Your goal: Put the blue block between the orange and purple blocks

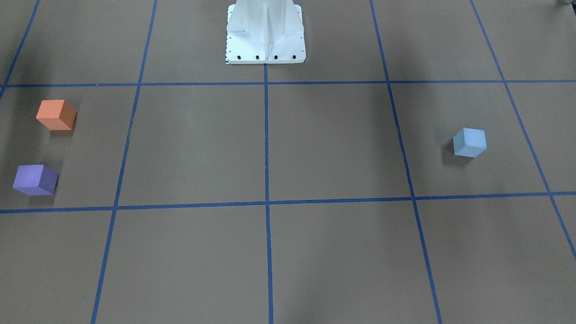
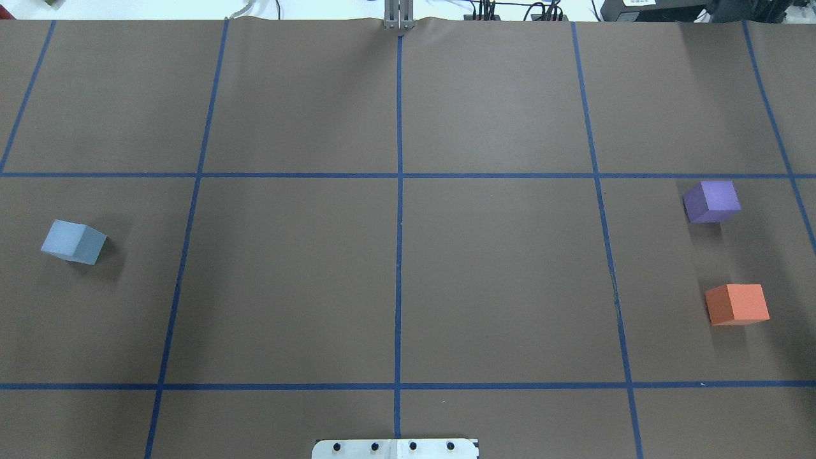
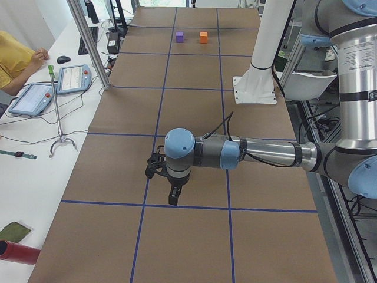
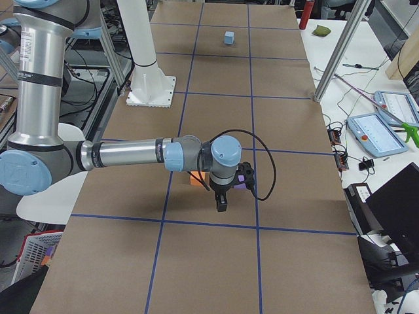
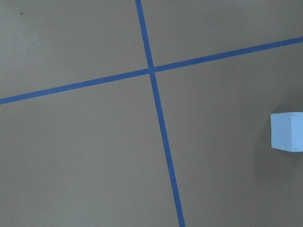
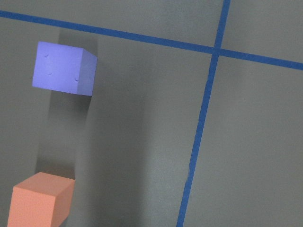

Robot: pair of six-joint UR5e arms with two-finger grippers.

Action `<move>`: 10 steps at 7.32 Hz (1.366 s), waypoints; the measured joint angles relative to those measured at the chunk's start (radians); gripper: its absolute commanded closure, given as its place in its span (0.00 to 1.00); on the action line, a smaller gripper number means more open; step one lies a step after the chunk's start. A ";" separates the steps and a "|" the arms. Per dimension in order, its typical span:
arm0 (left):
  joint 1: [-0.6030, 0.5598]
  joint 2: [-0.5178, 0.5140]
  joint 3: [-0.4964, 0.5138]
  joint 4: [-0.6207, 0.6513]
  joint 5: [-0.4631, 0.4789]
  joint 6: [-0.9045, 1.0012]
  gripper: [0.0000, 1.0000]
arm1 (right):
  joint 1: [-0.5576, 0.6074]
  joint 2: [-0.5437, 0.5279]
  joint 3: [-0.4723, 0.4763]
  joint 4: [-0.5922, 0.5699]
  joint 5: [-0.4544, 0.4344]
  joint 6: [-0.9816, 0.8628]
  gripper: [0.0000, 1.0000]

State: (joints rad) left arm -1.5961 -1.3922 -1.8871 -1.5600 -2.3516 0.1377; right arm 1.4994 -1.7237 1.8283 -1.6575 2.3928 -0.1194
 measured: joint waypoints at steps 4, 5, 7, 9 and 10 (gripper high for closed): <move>0.000 0.059 -0.055 -0.043 -0.001 -0.027 0.00 | -0.001 0.003 -0.003 0.002 0.009 0.001 0.00; 0.000 0.073 -0.060 -0.053 -0.002 -0.026 0.00 | -0.001 0.004 0.000 0.002 0.008 0.000 0.00; 0.003 0.084 -0.070 -0.066 -0.007 -0.050 0.00 | -0.001 0.004 0.001 0.002 0.007 0.001 0.00; 0.059 0.072 -0.070 -0.087 -0.008 -0.147 0.00 | -0.001 0.004 -0.002 0.002 0.003 0.000 0.00; 0.132 0.064 -0.066 -0.119 -0.006 -0.213 0.00 | -0.001 0.004 -0.002 0.002 0.002 0.000 0.00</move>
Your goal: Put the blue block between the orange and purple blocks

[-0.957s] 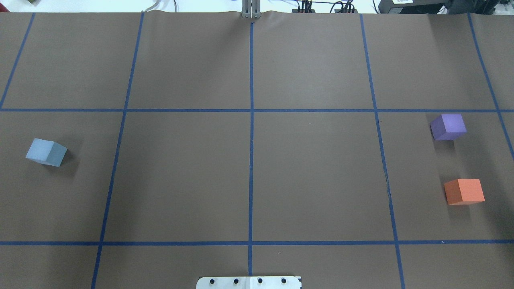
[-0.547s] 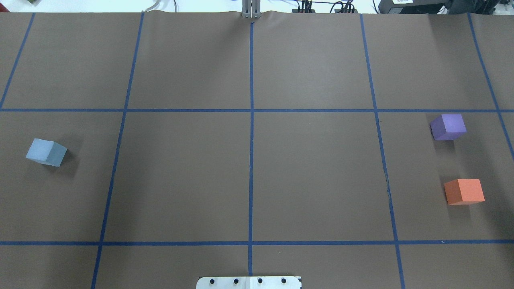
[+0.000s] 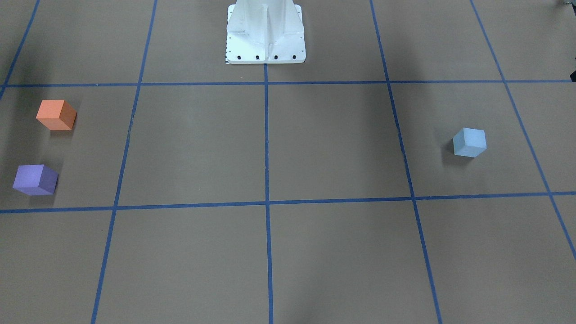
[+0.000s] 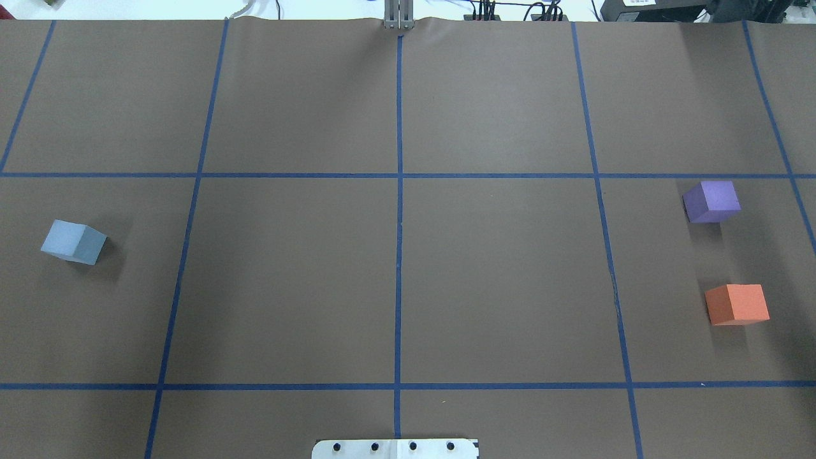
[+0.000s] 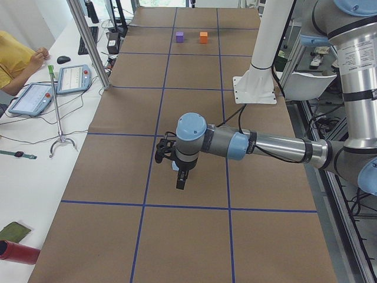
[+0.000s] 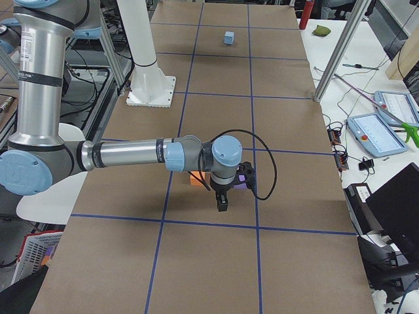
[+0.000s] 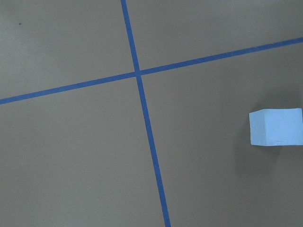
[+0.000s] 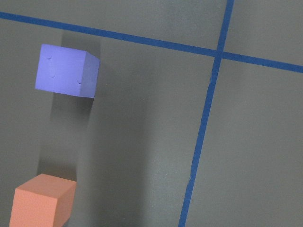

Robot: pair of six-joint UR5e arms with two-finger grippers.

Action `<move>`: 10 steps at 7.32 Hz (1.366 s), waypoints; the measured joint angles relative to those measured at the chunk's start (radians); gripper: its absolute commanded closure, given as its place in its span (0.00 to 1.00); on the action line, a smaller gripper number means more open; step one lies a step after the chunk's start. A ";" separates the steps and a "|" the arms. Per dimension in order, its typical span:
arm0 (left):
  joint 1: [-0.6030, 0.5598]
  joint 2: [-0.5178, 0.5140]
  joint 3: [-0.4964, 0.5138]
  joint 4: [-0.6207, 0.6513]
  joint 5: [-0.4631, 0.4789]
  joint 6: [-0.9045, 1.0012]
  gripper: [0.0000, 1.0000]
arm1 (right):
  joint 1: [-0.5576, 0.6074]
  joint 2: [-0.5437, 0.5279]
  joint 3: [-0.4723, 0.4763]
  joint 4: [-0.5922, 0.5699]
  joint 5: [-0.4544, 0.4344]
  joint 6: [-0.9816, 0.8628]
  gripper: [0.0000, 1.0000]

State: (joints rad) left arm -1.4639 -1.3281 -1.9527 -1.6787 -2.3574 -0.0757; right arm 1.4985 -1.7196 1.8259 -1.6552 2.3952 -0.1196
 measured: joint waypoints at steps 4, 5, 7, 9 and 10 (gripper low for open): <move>0.319 -0.092 0.051 -0.122 0.067 -0.208 0.00 | 0.000 -0.005 0.000 0.000 0.007 0.000 0.00; 0.388 -0.137 0.085 -0.126 0.116 -0.234 0.00 | 0.000 -0.006 0.003 0.000 0.007 0.000 0.00; 0.447 -0.184 0.142 -0.128 0.161 -0.281 0.00 | 0.000 -0.008 0.003 0.000 0.009 0.000 0.00; 0.469 -0.192 0.174 -0.139 0.164 -0.356 0.00 | 0.000 -0.009 0.001 -0.001 0.009 0.000 0.00; 0.475 -0.196 0.186 -0.143 0.164 -0.374 0.00 | 0.000 -0.009 0.000 -0.001 0.009 0.000 0.00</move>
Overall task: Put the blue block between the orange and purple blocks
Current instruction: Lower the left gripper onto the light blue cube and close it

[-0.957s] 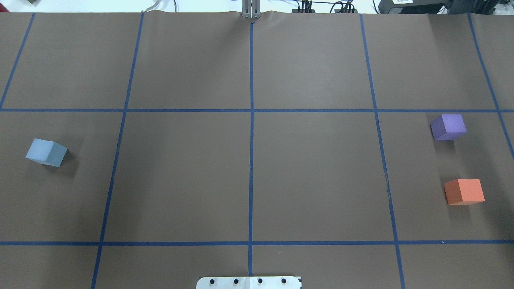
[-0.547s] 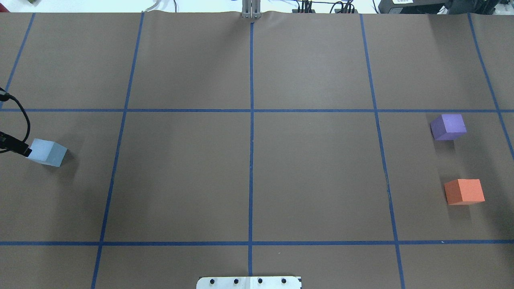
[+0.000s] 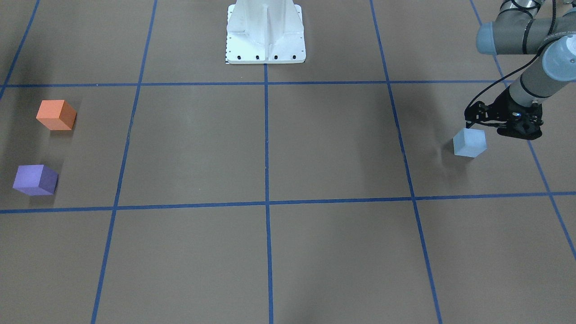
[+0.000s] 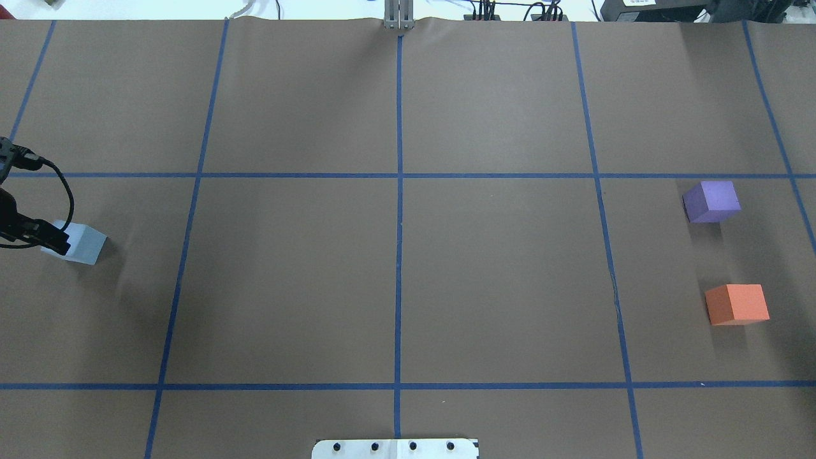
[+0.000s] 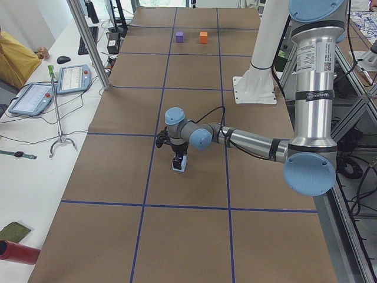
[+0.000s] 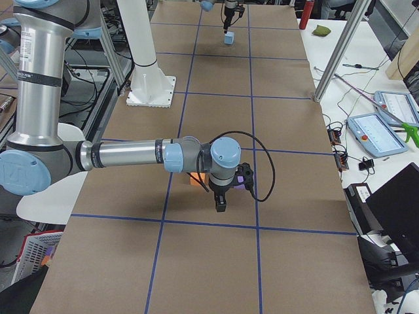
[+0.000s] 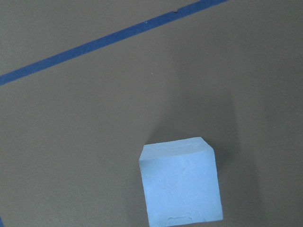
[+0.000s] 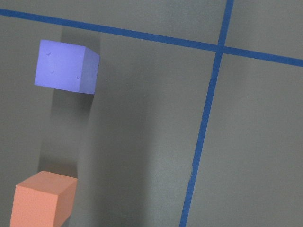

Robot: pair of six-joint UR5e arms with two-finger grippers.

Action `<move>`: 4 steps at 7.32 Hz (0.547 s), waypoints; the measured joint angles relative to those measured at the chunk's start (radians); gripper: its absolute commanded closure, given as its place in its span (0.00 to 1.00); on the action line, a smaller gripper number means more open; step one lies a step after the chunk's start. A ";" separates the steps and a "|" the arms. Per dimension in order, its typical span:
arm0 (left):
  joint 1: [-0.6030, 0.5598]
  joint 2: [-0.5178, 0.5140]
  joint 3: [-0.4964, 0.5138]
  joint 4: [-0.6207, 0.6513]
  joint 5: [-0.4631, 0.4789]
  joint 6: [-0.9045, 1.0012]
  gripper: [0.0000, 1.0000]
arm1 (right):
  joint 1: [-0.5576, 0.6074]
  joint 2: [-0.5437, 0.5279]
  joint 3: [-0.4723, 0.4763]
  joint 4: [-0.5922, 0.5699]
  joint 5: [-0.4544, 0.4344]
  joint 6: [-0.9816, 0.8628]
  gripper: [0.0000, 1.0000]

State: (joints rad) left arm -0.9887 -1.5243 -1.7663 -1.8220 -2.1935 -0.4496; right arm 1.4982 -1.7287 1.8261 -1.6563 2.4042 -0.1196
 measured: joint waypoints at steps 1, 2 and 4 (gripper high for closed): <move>0.007 -0.008 0.011 -0.002 0.000 -0.016 0.00 | 0.000 0.000 0.000 0.000 0.000 0.000 0.00; 0.013 -0.020 0.027 -0.004 0.000 -0.030 0.00 | 0.000 0.000 0.000 0.001 0.000 0.000 0.00; 0.025 -0.042 0.056 -0.011 0.000 -0.066 0.00 | 0.000 0.000 0.001 0.001 0.001 0.000 0.00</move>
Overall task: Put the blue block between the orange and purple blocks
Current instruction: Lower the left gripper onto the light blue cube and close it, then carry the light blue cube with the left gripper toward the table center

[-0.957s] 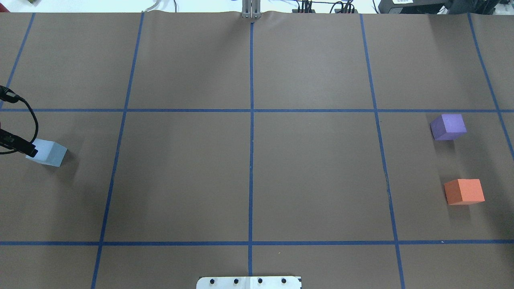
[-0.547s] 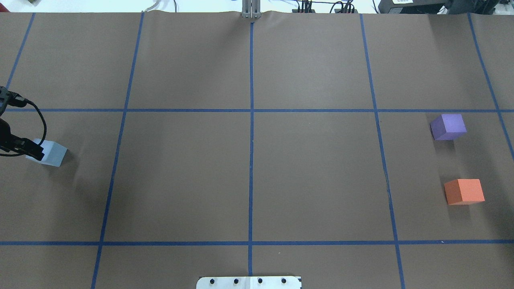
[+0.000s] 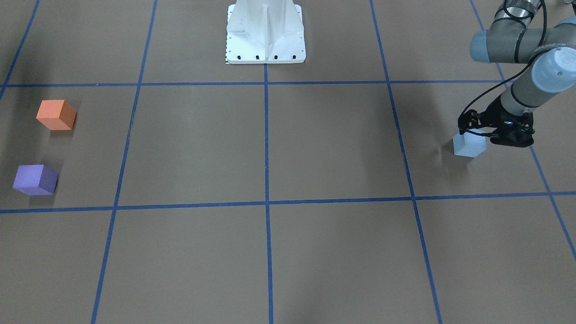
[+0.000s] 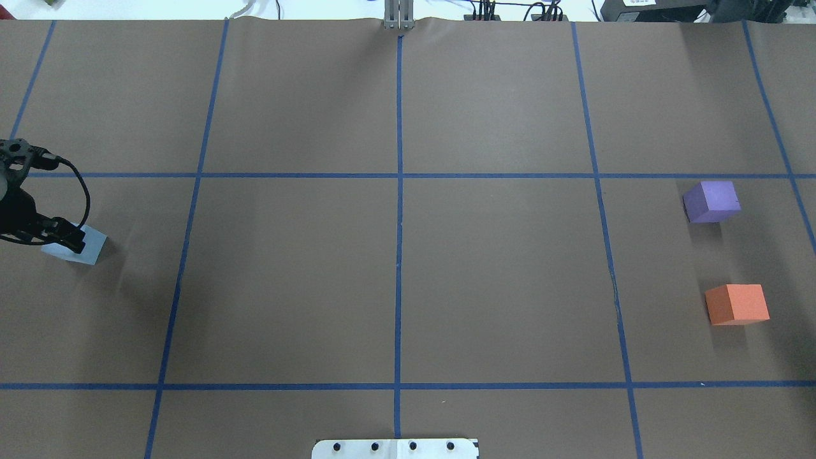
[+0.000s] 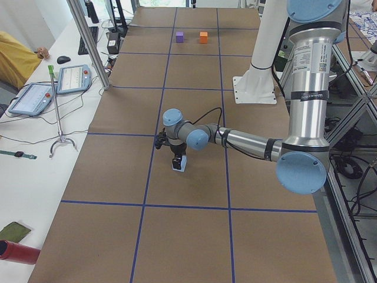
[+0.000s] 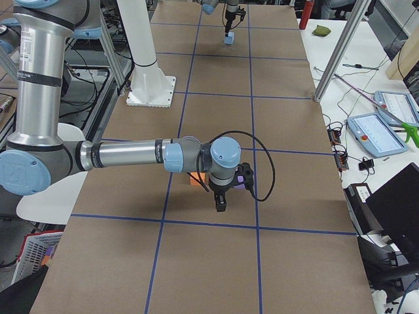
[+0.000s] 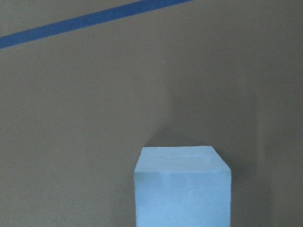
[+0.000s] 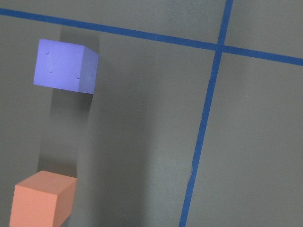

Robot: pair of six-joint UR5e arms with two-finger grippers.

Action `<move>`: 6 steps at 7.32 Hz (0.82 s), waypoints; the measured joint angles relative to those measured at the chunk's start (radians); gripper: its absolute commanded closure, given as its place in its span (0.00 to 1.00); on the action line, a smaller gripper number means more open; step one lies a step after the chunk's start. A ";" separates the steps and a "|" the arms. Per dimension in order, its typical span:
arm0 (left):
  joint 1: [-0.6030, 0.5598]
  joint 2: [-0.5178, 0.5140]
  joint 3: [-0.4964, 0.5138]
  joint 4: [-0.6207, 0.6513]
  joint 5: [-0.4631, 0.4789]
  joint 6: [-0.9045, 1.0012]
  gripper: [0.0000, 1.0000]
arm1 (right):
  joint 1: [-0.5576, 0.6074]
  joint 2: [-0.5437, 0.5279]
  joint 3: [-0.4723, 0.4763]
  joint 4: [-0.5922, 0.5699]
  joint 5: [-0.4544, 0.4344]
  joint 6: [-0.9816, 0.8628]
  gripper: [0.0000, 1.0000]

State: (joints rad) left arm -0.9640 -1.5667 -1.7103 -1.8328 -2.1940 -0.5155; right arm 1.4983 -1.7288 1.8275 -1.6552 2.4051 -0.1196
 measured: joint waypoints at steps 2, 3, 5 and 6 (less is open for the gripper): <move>0.018 -0.007 0.050 -0.056 0.001 -0.015 0.00 | 0.000 0.000 0.000 -0.001 0.000 0.000 0.00; 0.027 -0.013 0.077 -0.090 0.002 -0.030 0.00 | 0.000 0.000 0.000 0.000 0.000 0.000 0.00; 0.041 -0.028 0.102 -0.113 0.002 -0.066 0.80 | -0.001 0.000 0.001 0.000 0.001 0.000 0.00; 0.046 -0.039 0.113 -0.116 0.002 -0.078 1.00 | -0.001 0.000 0.002 0.000 0.004 0.000 0.00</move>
State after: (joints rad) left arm -0.9181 -1.6061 -1.5978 -1.9484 -2.1921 -0.5933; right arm 1.4978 -1.7288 1.8294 -1.6552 2.4091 -0.1197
